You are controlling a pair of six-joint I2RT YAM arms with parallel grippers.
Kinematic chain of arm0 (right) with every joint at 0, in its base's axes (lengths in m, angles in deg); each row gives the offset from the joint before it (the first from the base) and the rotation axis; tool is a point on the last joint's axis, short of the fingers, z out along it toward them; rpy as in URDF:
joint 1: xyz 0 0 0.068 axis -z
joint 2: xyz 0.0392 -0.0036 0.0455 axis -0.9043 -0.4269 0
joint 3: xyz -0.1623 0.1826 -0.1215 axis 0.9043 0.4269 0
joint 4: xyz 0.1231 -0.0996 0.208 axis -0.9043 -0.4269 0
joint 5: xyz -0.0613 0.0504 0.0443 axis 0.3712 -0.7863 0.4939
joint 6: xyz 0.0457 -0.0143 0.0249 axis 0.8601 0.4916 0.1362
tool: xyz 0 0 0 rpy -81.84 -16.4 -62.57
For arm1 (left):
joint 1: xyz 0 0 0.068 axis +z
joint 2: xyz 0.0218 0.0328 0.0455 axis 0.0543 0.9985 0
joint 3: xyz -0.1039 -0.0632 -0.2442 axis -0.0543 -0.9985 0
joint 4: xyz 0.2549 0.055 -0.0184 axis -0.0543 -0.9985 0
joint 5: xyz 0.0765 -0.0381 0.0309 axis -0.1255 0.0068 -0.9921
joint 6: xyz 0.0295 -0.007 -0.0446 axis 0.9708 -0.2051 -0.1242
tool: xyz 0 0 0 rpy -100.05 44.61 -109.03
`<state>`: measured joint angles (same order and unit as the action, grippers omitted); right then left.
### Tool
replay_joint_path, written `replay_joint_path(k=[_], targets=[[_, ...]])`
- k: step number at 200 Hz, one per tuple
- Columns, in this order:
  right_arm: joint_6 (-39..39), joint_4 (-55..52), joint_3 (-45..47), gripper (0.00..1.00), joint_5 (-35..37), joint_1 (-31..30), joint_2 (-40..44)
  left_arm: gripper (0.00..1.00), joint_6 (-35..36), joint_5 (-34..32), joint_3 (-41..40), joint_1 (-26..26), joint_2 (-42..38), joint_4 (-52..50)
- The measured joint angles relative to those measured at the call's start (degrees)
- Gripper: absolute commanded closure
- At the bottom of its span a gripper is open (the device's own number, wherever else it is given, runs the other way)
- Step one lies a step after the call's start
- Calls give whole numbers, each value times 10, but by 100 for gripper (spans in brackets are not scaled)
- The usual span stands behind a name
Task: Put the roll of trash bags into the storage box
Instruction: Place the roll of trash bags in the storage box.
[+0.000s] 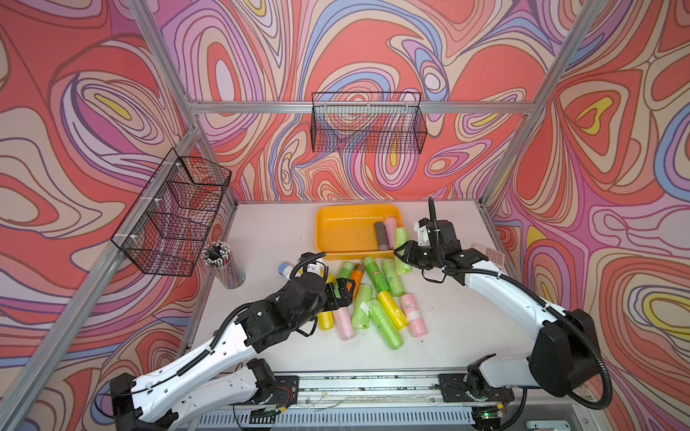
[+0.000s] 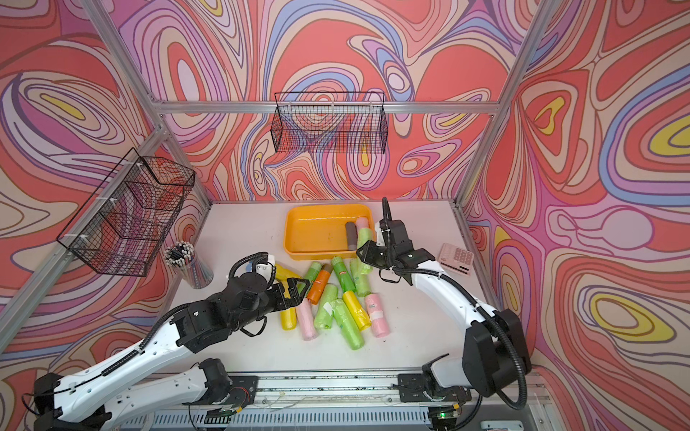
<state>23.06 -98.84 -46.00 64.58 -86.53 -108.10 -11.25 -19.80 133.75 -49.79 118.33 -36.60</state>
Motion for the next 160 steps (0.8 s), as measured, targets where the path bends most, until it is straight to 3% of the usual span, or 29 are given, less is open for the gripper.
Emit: replay_joint_path(k=[160], targets=[[1,44,-155,90,4,-53,-184,0,19,-77,15,0,-38,-74]])
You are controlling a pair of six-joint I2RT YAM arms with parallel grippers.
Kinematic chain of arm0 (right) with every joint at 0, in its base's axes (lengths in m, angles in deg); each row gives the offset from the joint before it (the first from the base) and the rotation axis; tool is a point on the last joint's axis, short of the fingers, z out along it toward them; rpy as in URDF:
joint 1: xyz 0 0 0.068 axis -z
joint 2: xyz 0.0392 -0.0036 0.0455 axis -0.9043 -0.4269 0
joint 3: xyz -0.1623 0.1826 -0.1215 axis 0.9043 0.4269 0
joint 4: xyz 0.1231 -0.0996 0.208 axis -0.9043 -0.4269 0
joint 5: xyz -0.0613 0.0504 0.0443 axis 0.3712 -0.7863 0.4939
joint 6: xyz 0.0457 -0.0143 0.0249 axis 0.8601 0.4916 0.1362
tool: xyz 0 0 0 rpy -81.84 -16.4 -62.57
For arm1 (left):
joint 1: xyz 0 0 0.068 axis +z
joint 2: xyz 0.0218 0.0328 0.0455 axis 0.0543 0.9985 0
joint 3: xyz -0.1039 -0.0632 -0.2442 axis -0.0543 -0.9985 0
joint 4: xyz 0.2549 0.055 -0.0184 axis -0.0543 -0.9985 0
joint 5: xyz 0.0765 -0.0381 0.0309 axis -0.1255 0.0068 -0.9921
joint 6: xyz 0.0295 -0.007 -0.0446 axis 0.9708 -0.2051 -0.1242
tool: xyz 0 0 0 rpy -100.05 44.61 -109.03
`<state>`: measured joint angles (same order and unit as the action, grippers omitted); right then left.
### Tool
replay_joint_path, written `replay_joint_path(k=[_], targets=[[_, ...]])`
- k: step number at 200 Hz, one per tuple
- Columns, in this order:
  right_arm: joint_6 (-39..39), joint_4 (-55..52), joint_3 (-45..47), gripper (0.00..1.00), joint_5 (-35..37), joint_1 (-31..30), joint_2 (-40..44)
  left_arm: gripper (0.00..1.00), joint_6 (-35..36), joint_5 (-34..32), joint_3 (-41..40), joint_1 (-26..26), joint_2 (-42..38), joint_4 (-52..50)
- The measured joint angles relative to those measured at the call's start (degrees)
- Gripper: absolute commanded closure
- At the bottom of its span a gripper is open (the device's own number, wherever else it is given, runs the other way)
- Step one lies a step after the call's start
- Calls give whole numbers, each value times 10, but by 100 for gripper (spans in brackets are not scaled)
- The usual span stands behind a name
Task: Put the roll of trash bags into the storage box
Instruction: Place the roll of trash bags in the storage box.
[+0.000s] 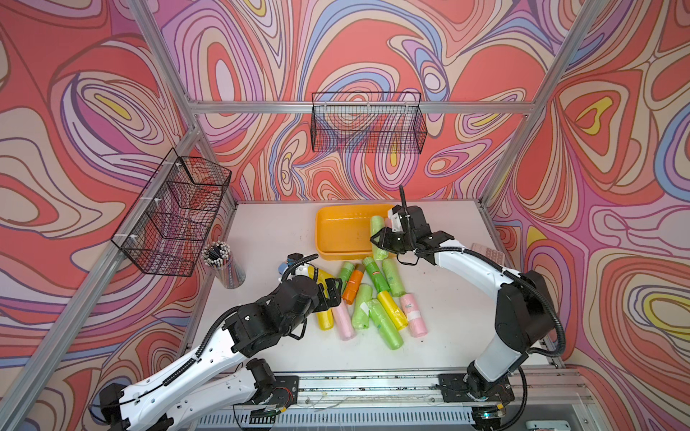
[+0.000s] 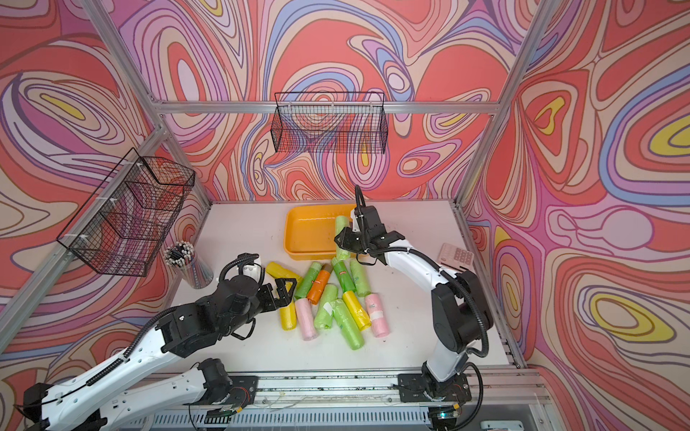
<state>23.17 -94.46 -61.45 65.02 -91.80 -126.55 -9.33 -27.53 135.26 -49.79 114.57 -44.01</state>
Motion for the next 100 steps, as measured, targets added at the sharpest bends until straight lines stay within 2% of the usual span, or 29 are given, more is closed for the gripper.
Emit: replay_joint_path(k=[100], targets=[[-21,-12,-119,95,18,-3,-163,0,16,-28,10,0,5,-12]])
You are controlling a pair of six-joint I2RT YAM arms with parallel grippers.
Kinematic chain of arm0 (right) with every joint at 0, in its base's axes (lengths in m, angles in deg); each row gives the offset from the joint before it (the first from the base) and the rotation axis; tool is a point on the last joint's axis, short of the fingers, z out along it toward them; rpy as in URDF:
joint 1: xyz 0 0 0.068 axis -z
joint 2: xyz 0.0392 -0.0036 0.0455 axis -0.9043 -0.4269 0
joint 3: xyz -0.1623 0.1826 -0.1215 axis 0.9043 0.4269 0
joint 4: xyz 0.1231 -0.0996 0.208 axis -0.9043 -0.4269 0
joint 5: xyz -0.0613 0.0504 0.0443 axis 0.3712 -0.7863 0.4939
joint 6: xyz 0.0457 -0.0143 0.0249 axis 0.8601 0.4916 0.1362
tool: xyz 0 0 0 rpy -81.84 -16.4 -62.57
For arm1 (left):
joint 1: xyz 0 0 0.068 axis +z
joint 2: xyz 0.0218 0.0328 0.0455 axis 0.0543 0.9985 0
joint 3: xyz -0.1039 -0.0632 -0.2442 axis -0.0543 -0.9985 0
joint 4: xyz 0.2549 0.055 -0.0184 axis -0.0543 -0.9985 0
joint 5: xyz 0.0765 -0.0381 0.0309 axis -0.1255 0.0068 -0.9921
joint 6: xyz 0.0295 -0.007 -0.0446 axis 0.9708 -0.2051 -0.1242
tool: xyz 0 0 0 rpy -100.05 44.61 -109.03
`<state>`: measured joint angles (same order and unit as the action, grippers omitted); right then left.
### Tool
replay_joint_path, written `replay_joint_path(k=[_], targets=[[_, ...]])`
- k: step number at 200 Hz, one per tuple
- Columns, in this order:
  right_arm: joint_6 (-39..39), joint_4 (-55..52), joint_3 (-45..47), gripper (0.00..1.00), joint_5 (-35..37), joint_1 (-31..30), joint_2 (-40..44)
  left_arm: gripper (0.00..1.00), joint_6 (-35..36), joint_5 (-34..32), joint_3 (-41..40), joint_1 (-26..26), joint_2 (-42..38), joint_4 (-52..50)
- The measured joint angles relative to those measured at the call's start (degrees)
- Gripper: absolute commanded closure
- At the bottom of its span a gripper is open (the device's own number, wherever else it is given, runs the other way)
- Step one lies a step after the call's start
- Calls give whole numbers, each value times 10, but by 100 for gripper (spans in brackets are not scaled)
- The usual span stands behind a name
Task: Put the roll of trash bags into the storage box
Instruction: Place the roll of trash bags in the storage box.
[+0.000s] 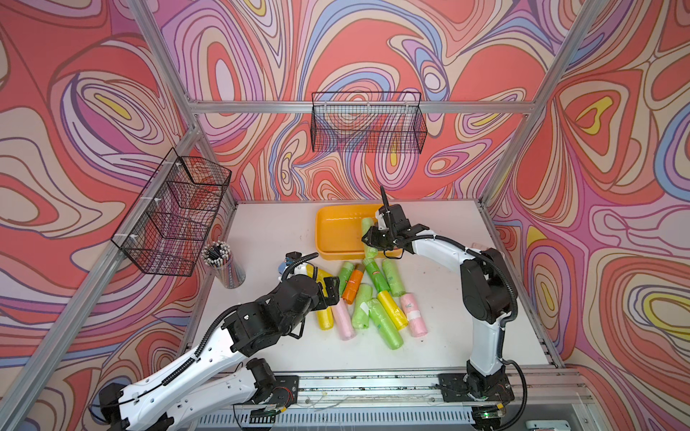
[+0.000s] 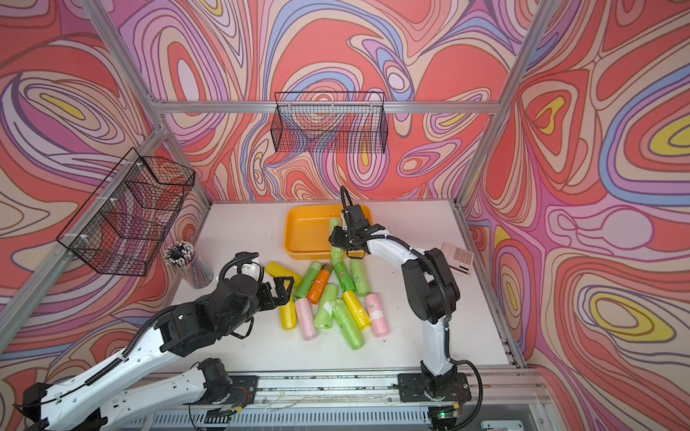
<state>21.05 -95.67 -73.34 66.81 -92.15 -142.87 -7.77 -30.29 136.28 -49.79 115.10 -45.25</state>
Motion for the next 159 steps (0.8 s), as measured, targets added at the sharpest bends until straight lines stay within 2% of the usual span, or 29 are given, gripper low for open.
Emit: replay_joint_path(k=[71,159], targets=[[-13,-17,-102,97,32,0,-76,0,8,-8,2,0,8,-1],[-38,-82,-175,99,130,0,-151,0,10,-19,4,0,13,-10]])
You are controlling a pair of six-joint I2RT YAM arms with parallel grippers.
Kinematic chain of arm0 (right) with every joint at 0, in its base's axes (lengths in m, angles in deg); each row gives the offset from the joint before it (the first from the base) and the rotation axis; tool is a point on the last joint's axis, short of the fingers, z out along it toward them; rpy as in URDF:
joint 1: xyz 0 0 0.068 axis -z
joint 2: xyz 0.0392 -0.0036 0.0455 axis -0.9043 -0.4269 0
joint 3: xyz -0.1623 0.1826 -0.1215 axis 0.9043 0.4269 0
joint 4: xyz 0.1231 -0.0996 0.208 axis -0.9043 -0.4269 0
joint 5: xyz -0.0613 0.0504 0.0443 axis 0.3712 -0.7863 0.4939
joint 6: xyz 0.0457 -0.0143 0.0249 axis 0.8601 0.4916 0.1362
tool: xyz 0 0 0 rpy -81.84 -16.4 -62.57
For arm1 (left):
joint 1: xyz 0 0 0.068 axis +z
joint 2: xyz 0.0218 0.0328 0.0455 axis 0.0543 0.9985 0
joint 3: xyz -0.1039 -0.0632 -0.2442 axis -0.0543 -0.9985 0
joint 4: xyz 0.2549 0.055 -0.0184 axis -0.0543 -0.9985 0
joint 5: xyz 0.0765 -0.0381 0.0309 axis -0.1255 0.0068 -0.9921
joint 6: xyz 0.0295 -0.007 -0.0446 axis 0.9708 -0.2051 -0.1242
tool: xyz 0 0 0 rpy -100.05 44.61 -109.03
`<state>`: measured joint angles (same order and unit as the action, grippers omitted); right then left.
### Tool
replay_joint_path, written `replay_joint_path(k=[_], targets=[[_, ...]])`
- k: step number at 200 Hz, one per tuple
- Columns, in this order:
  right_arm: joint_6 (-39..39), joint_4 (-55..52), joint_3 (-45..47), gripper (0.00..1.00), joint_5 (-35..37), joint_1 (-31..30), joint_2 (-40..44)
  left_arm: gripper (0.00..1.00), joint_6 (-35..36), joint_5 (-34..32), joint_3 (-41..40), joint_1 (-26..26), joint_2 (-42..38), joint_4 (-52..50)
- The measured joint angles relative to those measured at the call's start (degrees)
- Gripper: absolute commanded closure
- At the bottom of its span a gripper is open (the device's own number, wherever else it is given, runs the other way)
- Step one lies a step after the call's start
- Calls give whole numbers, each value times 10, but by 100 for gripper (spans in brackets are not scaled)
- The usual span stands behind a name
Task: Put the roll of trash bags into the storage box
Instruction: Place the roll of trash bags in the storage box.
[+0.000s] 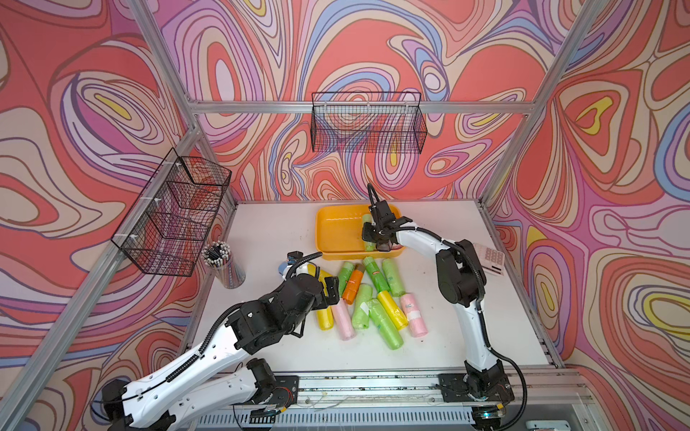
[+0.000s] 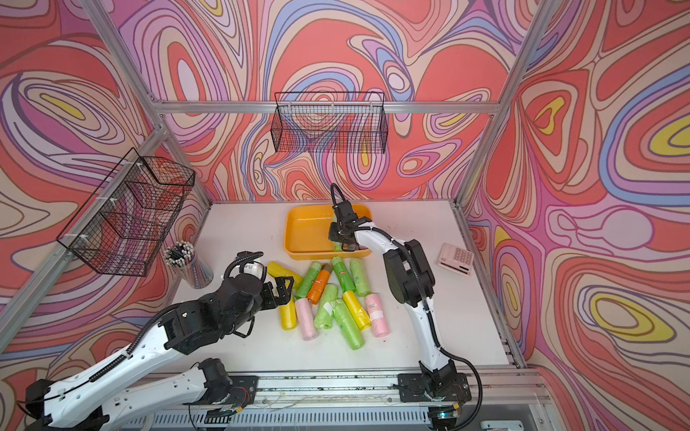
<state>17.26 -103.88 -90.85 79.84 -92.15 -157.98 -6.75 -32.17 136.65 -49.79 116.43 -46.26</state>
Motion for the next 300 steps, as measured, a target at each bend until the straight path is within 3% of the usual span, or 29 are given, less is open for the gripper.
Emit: replay_joint_path(k=[63,156,197,243,300], targets=[[-14,-48,-55,98,62,0,-43,0,0,-7,0,0,0,-4],[-27,-56,-64,92,89,-4,-59,0,0,-12,0,0,-7,-14],[-29,-66,-74,59,94,-5,-63,0,0,-18,9,0,-22,-24],[-28,-56,-31,37,102,-5,-35,0,0,-19,17,0,-33,-25],[-35,-56,-18,20,105,-4,35,0,-13,5,20,0,-28,-26]])
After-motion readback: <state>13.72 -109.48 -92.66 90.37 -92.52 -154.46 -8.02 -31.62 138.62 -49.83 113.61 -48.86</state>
